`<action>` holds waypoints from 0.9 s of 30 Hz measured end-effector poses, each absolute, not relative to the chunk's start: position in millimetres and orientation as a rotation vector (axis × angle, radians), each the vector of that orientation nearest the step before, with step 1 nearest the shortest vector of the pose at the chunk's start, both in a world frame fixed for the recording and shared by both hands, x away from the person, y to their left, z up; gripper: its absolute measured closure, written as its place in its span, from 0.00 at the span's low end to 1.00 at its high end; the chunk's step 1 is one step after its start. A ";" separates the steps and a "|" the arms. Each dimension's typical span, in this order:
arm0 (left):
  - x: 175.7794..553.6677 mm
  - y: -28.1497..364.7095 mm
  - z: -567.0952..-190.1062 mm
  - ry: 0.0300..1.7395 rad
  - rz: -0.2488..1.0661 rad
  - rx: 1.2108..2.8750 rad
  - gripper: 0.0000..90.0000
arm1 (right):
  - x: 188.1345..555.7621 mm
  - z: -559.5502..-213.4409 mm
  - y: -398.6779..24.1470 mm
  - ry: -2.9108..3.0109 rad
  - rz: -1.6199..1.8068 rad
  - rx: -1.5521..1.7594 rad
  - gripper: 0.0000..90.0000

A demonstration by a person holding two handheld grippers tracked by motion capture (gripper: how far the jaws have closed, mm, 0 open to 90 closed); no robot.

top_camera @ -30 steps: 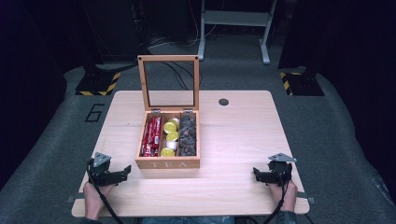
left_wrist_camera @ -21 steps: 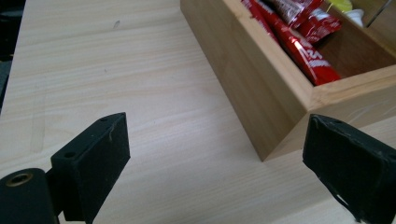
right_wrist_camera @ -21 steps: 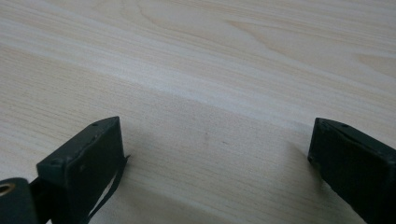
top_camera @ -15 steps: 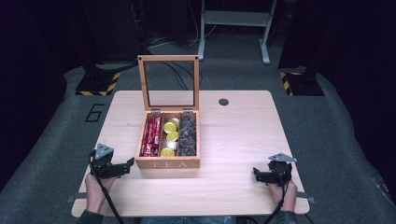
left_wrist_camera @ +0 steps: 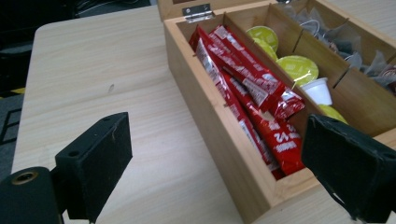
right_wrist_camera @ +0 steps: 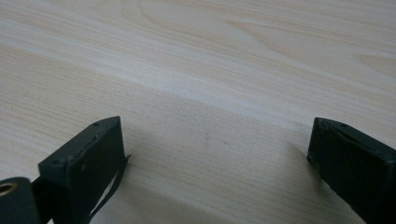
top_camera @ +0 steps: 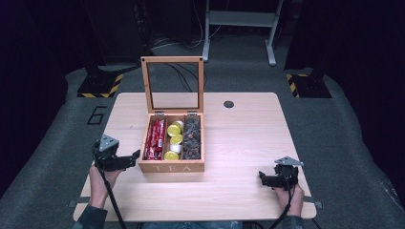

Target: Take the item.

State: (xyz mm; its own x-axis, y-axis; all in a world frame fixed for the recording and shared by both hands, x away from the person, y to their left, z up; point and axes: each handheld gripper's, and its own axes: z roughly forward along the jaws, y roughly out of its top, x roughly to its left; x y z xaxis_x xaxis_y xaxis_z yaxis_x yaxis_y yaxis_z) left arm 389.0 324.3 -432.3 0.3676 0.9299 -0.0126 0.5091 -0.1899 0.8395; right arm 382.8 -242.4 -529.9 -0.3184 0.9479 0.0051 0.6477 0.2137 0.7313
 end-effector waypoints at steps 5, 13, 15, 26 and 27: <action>401.8 312.7 -428.2 1.238 0.657 1.847 0.11 | 382.6 -529.8 -242.3 2.044 0.894 1.476 0.04; 416.3 298.5 -425.1 1.222 0.632 1.869 0.10 | 382.3 -529.6 -242.6 2.053 0.898 1.471 0.04; 420.1 295.1 -424.8 1.221 0.627 1.878 0.10 | 382.4 -529.6 -242.7 2.054 0.896 1.468 0.04; 440.7 272.7 -427.6 1.194 0.599 1.947 0.28 | 382.4 -529.6 -242.7 2.055 0.897 1.467 0.04; 442.7 271.7 -428.2 1.197 0.594 1.952 0.31 | 382.2 -529.6 -242.6 2.053 0.898 1.470 0.04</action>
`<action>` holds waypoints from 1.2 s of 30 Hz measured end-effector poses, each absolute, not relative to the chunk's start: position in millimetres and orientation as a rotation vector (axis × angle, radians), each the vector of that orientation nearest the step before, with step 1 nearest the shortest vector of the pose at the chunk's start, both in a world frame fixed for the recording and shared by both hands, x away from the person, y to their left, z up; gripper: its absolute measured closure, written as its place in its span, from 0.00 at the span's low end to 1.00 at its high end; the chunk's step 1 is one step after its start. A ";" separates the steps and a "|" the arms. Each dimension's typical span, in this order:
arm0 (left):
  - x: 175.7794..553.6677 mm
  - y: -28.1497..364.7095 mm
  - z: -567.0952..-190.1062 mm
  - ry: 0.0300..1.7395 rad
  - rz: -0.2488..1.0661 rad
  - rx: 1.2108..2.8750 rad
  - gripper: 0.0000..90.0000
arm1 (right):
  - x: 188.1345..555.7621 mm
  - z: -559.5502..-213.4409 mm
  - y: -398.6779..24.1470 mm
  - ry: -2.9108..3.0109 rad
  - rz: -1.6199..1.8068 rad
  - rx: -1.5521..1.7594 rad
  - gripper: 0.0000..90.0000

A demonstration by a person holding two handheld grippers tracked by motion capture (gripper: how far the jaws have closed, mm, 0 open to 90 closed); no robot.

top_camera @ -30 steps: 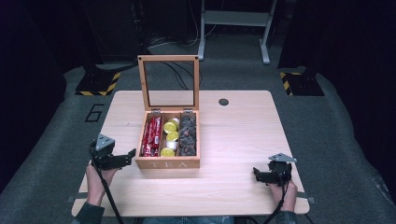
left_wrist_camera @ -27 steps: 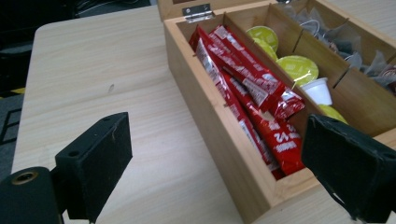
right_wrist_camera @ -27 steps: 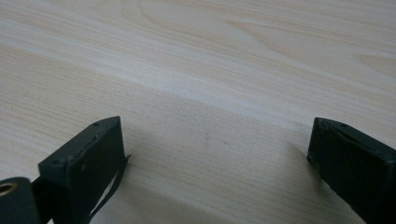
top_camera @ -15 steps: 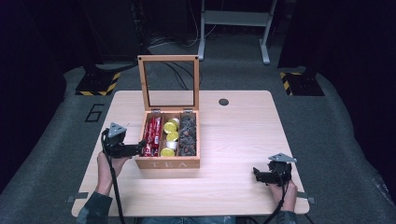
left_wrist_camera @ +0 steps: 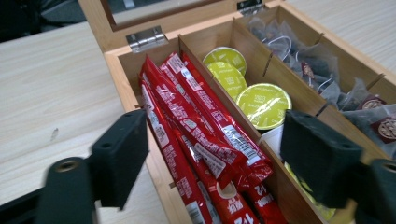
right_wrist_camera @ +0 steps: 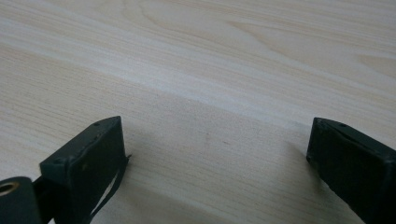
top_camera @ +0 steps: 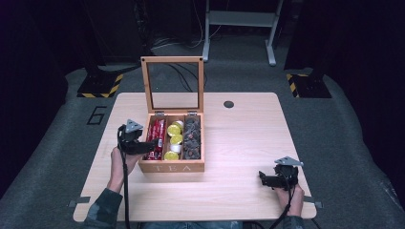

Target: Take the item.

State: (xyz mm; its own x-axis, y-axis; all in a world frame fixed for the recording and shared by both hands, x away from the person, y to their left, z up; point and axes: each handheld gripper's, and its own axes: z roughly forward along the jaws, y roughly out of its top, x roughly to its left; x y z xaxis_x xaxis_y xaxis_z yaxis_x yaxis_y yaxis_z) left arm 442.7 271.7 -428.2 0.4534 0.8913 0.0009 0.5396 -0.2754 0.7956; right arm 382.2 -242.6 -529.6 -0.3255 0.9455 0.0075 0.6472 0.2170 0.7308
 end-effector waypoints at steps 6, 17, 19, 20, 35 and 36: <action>456.8 267.2 -431.5 1.230 0.565 1.983 0.45 | 382.5 -529.7 -242.9 2.055 0.897 1.465 0.04; 465.8 262.6 -446.7 1.312 0.572 2.030 0.59 | 382.3 -529.4 -242.8 2.058 0.896 1.465 0.04; 465.3 262.1 -446.8 1.318 0.574 2.031 0.60 | 382.3 -529.6 -242.8 2.056 0.899 1.464 0.04; 465.2 262.0 -447.1 1.320 0.576 2.033 0.61 | 382.3 -529.5 -242.8 2.057 0.897 1.465 0.04; 464.7 265.2 -453.4 1.336 0.570 2.031 0.71 | 382.3 -529.6 -242.8 2.056 0.898 1.464 0.04; 464.8 265.3 -453.2 1.335 0.567 2.035 0.71 | 382.3 -529.6 -242.9 2.057 0.898 1.464 0.04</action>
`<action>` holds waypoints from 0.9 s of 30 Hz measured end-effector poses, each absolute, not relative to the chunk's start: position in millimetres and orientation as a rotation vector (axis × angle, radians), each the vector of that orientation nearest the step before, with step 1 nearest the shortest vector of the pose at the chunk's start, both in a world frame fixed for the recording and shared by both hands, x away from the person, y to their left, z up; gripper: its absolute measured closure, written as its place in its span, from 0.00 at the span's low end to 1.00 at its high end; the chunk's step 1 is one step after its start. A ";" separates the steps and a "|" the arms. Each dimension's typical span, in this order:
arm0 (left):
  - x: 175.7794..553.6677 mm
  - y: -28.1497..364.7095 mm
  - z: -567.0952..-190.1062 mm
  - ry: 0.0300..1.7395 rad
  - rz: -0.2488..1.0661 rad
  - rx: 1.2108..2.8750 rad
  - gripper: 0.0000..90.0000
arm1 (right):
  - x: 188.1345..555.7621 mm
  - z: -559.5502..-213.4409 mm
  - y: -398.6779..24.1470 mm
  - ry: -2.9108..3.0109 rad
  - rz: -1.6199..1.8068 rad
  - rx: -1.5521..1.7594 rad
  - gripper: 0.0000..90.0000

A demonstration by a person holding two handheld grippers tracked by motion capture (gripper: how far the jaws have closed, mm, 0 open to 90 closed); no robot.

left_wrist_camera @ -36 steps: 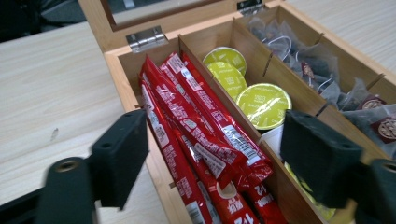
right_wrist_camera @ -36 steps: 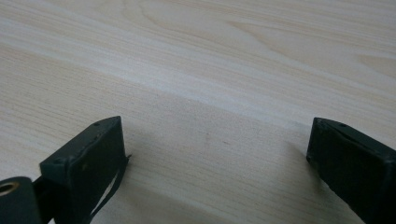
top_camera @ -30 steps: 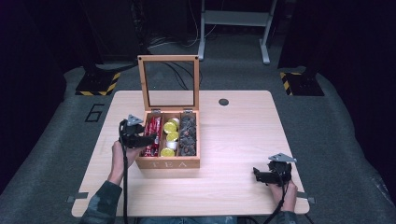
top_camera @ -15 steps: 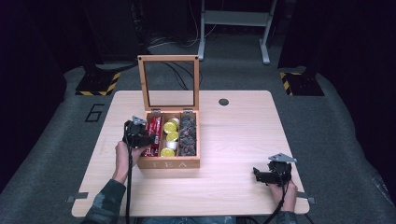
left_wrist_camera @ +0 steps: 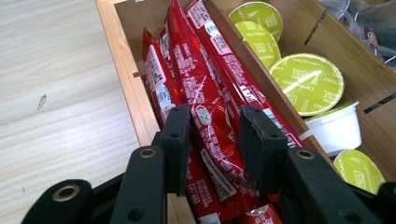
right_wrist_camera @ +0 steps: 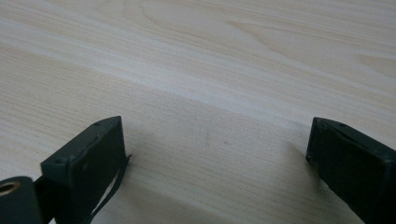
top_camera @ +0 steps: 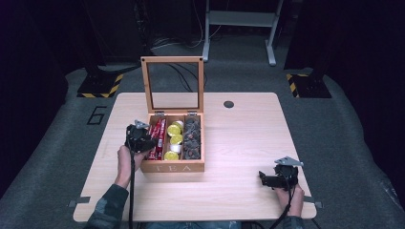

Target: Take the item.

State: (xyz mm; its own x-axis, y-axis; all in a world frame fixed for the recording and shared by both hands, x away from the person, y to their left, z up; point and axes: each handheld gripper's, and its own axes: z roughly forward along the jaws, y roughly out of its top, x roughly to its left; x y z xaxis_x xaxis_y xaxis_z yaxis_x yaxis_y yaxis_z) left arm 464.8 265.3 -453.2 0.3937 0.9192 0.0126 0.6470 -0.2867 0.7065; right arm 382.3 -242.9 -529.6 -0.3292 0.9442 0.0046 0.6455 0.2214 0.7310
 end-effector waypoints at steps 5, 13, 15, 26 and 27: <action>463.2 262.1 -451.5 1.332 0.597 2.058 0.74 | 382.4 -529.7 -242.9 2.055 0.899 1.464 0.04; 457.3 250.3 -451.2 1.280 0.658 2.103 0.79 | 382.3 -529.5 -242.9 2.057 0.897 1.465 0.04; 457.9 251.0 -451.9 1.279 0.653 2.105 0.80 | 382.3 -529.5 -242.8 2.057 0.897 1.465 0.04; 461.0 252.6 -449.8 1.274 0.631 2.111 0.93 | 382.3 -529.6 -242.8 2.056 0.898 1.465 0.04; 460.3 253.0 -449.3 1.280 0.635 2.102 0.94 | 382.3 -529.6 -242.9 2.057 0.898 1.465 0.04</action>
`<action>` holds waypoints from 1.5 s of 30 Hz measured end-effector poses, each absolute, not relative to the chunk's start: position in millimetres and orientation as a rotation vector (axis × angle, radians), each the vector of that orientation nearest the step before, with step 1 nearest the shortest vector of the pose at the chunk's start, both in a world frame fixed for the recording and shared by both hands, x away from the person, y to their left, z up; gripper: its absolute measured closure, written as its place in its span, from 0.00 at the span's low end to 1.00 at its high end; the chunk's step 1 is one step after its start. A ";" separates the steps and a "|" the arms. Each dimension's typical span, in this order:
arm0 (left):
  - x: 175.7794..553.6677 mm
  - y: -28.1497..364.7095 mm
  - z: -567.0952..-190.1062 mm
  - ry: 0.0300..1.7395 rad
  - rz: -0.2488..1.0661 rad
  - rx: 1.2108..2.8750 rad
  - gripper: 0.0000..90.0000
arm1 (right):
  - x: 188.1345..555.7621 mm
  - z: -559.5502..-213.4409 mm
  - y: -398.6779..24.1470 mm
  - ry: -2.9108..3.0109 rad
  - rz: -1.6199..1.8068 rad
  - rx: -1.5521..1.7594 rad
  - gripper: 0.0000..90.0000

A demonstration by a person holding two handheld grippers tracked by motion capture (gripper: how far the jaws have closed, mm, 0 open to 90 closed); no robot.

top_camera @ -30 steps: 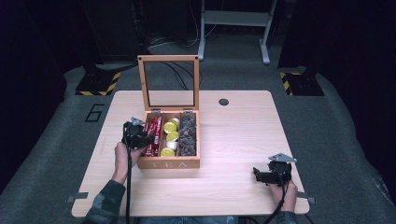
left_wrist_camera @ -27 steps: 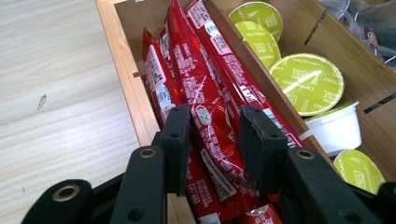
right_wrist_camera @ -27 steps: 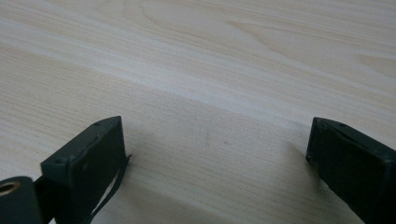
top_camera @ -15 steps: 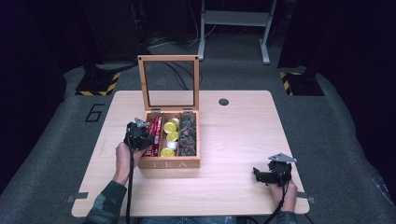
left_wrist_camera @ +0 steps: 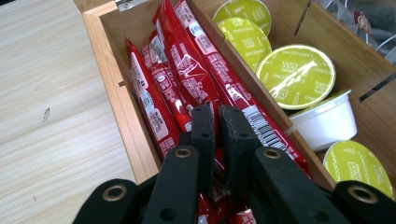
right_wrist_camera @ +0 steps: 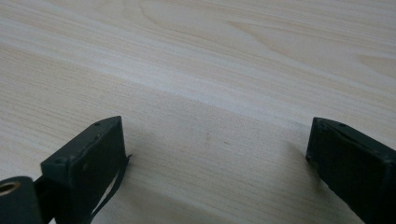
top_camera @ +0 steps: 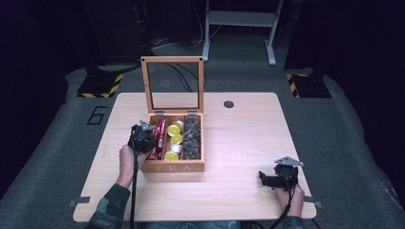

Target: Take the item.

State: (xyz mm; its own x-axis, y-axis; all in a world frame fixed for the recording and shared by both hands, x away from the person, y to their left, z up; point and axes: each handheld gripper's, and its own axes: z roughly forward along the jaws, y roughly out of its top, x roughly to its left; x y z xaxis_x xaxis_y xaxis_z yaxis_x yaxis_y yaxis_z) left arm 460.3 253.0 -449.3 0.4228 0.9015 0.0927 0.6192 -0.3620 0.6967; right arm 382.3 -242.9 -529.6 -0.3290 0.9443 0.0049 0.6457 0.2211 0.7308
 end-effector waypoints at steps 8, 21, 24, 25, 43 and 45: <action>454.3 257.4 -441.1 1.279 0.645 2.033 0.96 | 382.3 -529.6 -242.9 2.055 0.899 1.465 0.05; 445.1 263.7 -427.6 1.233 0.653 1.967 0.96 | 382.4 -529.7 -243.0 2.054 0.899 1.464 0.05; 443.5 264.1 -423.2 1.217 0.650 1.959 0.96 | 382.3 -529.6 -243.0 2.054 0.900 1.465 0.05; 442.7 263.8 -422.2 1.214 0.650 1.954 0.96 | 382.4 -529.6 -243.0 2.053 0.900 1.465 0.05; 432.2 248.7 -399.4 1.111 0.662 1.922 0.96 | 382.3 -529.6 -243.0 2.054 0.901 1.464 0.05; 430.7 245.4 -397.0 1.092 0.663 1.924 0.96 | 382.3 -529.6 -243.0 2.054 0.902 1.464 0.05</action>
State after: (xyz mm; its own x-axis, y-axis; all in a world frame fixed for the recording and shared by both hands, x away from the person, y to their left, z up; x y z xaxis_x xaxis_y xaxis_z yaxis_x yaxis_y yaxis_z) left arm 430.7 245.4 -397.0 0.4877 0.8715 0.0503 0.4471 -0.2989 0.8431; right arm 382.3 -243.0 -529.6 -0.3287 0.9444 0.0064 0.6440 0.2192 0.7329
